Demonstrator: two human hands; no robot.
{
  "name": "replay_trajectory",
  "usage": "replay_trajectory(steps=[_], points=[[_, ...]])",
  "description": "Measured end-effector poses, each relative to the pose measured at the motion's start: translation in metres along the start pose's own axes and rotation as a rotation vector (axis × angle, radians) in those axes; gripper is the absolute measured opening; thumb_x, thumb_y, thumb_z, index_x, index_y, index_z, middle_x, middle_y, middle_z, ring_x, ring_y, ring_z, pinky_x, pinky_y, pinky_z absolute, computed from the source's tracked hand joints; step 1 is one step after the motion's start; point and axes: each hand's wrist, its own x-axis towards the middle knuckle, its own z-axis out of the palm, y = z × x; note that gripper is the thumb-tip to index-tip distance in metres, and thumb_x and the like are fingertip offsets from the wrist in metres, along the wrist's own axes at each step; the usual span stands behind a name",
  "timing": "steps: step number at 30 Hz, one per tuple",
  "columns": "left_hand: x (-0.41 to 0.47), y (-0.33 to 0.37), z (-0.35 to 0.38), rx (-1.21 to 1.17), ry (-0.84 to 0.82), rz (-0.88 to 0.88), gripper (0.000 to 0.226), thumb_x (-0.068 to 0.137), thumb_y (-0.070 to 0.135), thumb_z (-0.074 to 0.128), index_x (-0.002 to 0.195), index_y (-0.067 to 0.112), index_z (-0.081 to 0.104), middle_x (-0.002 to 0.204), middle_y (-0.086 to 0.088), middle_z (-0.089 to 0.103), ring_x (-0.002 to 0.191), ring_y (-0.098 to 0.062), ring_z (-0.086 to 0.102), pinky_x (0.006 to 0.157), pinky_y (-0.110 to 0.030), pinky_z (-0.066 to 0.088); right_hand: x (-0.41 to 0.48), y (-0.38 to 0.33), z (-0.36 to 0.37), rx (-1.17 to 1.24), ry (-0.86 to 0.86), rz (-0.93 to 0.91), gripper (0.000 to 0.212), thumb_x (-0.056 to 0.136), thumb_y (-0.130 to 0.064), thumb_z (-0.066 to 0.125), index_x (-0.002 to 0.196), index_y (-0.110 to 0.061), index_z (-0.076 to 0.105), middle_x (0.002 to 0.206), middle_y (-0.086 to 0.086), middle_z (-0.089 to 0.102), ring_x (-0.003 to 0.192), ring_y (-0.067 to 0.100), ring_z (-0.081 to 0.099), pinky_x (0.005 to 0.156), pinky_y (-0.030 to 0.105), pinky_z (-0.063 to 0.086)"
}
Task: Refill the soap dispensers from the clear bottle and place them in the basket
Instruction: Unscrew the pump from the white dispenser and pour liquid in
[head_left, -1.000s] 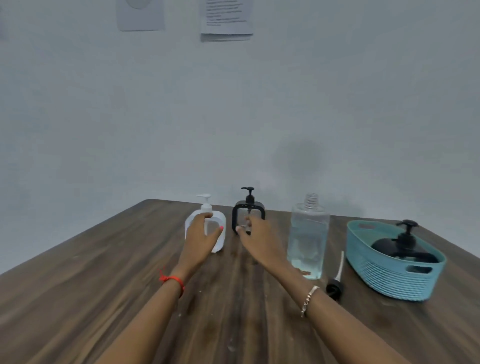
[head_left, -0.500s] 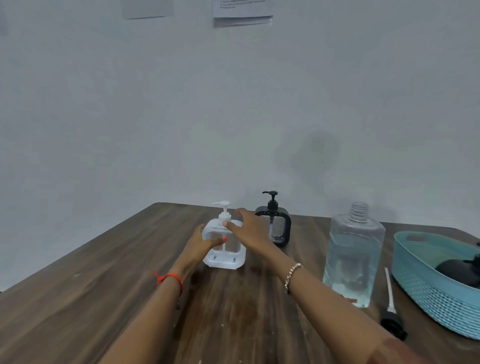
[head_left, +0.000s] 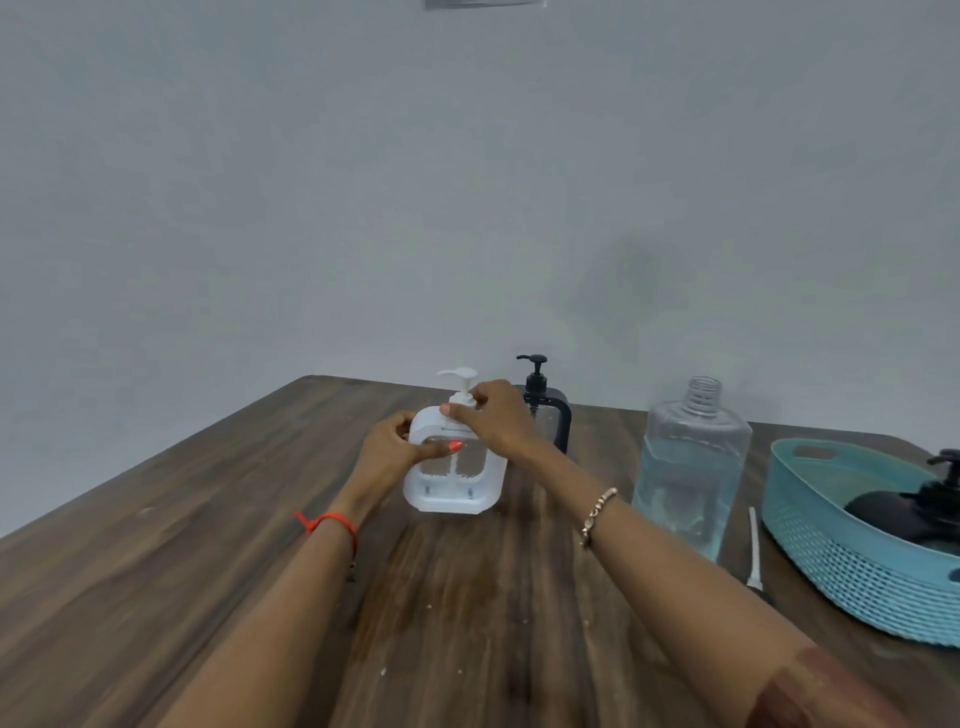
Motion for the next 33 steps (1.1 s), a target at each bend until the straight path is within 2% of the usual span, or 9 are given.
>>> replay_trajectory(steps=[3, 6, 9, 11, 14, 20, 26, 30, 33], points=[[-0.013, 0.017, 0.006, -0.058, -0.085, 0.04, 0.054, 0.055, 0.025, 0.087, 0.104, 0.014, 0.067, 0.099, -0.005, 0.072, 0.09, -0.022, 0.069, 0.079, -0.032, 0.054, -0.016, -0.011, -0.028, 0.027, -0.041, -0.046, 0.036, 0.082, -0.029, 0.068, 0.062, -0.001, 0.055, 0.062, 0.008, 0.047, 0.055, 0.014, 0.039, 0.052, 0.023, 0.028], [-0.026, 0.031, 0.011, -0.127, -0.153, 0.066, 0.061, 0.045, 0.029, 0.088, 0.102, 0.016, 0.069, 0.095, -0.003, 0.074, 0.086, -0.018, 0.069, 0.074, -0.028, 0.054, -0.03, -0.016, -0.052, 0.103, -0.088, -0.125, 0.036, 0.079, -0.023, 0.07, 0.055, -0.007, 0.05, 0.057, 0.008, 0.042, 0.052, 0.014, 0.035, 0.054, 0.024, 0.028], [-0.037, 0.041, 0.011, -0.18, -0.221, 0.073, 0.059, 0.045, 0.031, 0.083, 0.101, 0.017, 0.069, 0.092, -0.002, 0.073, 0.083, -0.017, 0.068, 0.07, -0.025, 0.054, -0.043, -0.016, -0.072, 0.144, -0.189, -0.166, 0.011, 0.078, -0.022, 0.07, 0.078, -0.011, 0.071, 0.081, 0.009, 0.068, 0.069, 0.012, 0.058, 0.073, 0.026, 0.045], [-0.042, 0.047, 0.013, -0.19, -0.241, 0.064, 0.06, 0.045, 0.03, 0.083, 0.102, 0.015, 0.07, 0.093, -0.003, 0.073, 0.083, -0.017, 0.068, 0.069, -0.024, 0.054, -0.048, -0.013, -0.086, 0.273, -0.276, -0.154, 0.025, 0.082, -0.009, 0.065, 0.106, -0.008, 0.068, 0.108, 0.005, 0.068, 0.088, 0.007, 0.064, 0.087, 0.022, 0.049], [-0.052, 0.056, 0.023, -0.18, -0.218, 0.063, 0.066, 0.043, 0.031, 0.085, 0.104, 0.014, 0.069, 0.096, -0.006, 0.073, 0.084, -0.019, 0.068, 0.072, -0.028, 0.055, -0.057, -0.011, -0.1, 0.56, -0.348, -0.104, 0.041, 0.082, 0.012, 0.054, 0.123, 0.005, 0.052, 0.117, 0.015, 0.061, 0.096, 0.013, 0.064, 0.083, 0.016, 0.051], [-0.066, 0.068, 0.042, -0.196, -0.147, 0.091, 0.033, 0.062, 0.011, 0.082, 0.093, 0.018, 0.07, 0.089, -0.003, 0.074, 0.079, -0.018, 0.069, 0.069, -0.027, 0.055, -0.071, -0.022, -0.095, 0.175, 0.034, -0.03, 0.044, 0.069, -0.03, 0.08, 0.1, -0.013, 0.053, 0.081, -0.011, 0.055, 0.069, 0.002, 0.052, 0.062, 0.016, 0.04], [-0.072, 0.073, 0.048, -0.242, -0.118, 0.068, 0.036, 0.063, 0.008, 0.082, 0.095, 0.016, 0.069, 0.089, -0.001, 0.073, 0.077, -0.015, 0.069, 0.064, -0.023, 0.055, -0.075, -0.018, -0.109, 0.579, 0.0, 0.128, 0.055, 0.068, 0.008, 0.069, 0.12, -0.001, 0.053, 0.103, 0.014, 0.069, 0.094, 0.024, 0.064, 0.084, 0.033, 0.05], [-0.073, 0.078, 0.05, -0.234, -0.128, 0.079, 0.035, 0.064, 0.009, 0.081, 0.096, 0.014, 0.068, 0.087, 0.0, 0.073, 0.073, -0.011, 0.07, 0.061, -0.02, 0.054, -0.084, -0.022, -0.108, 0.468, 0.05, 0.13, 0.055, 0.068, -0.019, 0.081, 0.11, -0.011, 0.047, 0.092, -0.004, 0.063, 0.081, 0.01, 0.061, 0.067, 0.021, 0.045], [-0.073, 0.079, 0.053, -0.229, -0.138, 0.086, 0.032, 0.065, 0.009, 0.081, 0.093, 0.016, 0.068, 0.086, 0.001, 0.073, 0.073, -0.011, 0.07, 0.061, -0.02, 0.054, -0.087, -0.025, -0.102, 0.281, 0.169, 0.119, 0.051, 0.065, -0.031, 0.082, 0.104, -0.017, 0.051, 0.083, -0.009, 0.055, 0.075, 0.006, 0.055, 0.071, 0.022, 0.046]])
